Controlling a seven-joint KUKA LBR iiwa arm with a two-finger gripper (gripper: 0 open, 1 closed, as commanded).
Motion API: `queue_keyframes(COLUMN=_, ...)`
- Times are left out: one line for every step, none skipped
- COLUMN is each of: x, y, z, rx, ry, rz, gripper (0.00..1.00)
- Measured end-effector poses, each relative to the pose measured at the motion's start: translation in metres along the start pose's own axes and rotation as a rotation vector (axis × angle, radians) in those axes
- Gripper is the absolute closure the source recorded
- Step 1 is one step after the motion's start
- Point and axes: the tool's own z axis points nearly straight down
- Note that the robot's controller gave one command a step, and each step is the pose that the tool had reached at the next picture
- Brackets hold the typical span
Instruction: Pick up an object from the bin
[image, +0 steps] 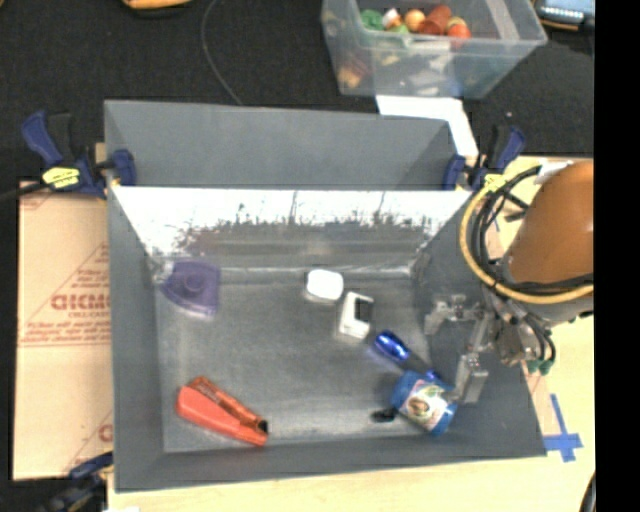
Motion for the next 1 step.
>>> queue_keyframes(x=-0.0015, y=0.0003, z=-0.0042, rx=0.002, ry=-0.008, rz=-0.005, gripper=0.00)
